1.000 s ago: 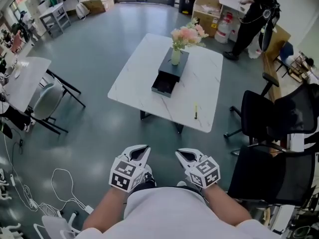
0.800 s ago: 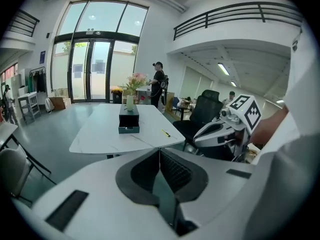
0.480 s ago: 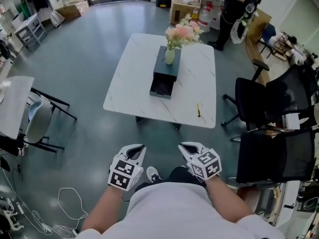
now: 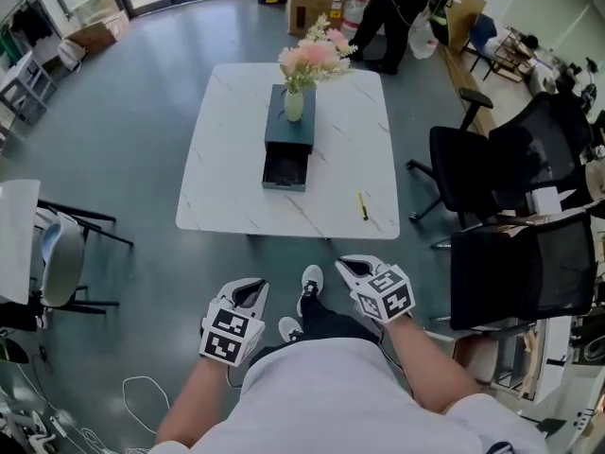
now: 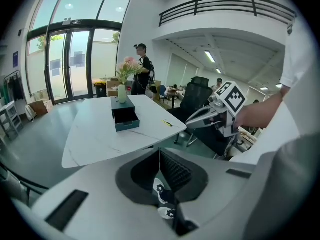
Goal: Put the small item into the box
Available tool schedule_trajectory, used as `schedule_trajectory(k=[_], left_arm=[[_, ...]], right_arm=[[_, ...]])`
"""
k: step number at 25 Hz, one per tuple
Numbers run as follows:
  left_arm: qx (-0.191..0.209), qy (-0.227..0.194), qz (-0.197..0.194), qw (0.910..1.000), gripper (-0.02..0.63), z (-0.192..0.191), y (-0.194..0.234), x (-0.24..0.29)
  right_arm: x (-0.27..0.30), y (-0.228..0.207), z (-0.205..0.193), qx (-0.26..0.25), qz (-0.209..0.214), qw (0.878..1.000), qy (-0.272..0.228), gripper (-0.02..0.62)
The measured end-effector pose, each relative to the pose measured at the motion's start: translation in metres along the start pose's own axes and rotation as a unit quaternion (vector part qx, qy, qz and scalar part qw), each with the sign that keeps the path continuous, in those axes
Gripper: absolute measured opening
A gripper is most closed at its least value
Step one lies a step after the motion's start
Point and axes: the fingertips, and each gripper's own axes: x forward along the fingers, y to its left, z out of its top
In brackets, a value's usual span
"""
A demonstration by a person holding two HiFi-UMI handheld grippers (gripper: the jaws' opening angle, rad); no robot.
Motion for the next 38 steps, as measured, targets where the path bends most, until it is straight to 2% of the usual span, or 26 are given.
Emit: schedule_trajectory(k=[6,12,17,18,20,25,31,35,38], left_arm=[[0.017,0.021,-0.006,0.9996,0.017,0.024,0.026,0.031],[0.033,0.038,0.000,0.9987,0.017,0.060,0.056,0.069],[0.027,0.048,0.000,0.9985,0.017,0.085,0.074,0.095],[0.026,0.052,-0.001,0.9983,0.017,0.087,0.076,0.101],[0.027,0.060,-0.004,0.9978,0.017,0.091,0.078,0.111],[0.031,0.067,0.001,0.9972,0.017,0.104,0.088,0.128],[0.028,0.081,0.003,0.9963,0.017,0.105,0.100,0.133],[0.029,0.091,-0.002,0.9954,0.017,0.106,0.111,0.137],[0.042,0.096,-0.016,0.9944,0.017,0.109,0.118,0.141]], right_arm=[[0.016,-0.046,0.013,-0.002,-0.036,0.999,0.002,0.017],[0.042,-0.114,0.007,-0.003,-0.074,0.996,0.039,0.017],[0.067,-0.169,-0.005,0.015,-0.095,0.993,0.070,0.020],[0.071,-0.178,-0.008,0.022,-0.096,0.992,0.076,0.033],[0.077,-0.192,-0.015,0.034,-0.101,0.990,0.087,0.127],[0.088,-0.217,-0.029,0.030,-0.120,0.984,0.126,0.129],[0.099,-0.223,-0.043,0.048,-0.113,0.980,0.155,0.129],[0.099,-0.225,-0.042,0.055,-0.123,0.978,0.162,0.084],[0.096,-0.228,-0.041,0.062,-0.133,0.975,0.165,0.080]])
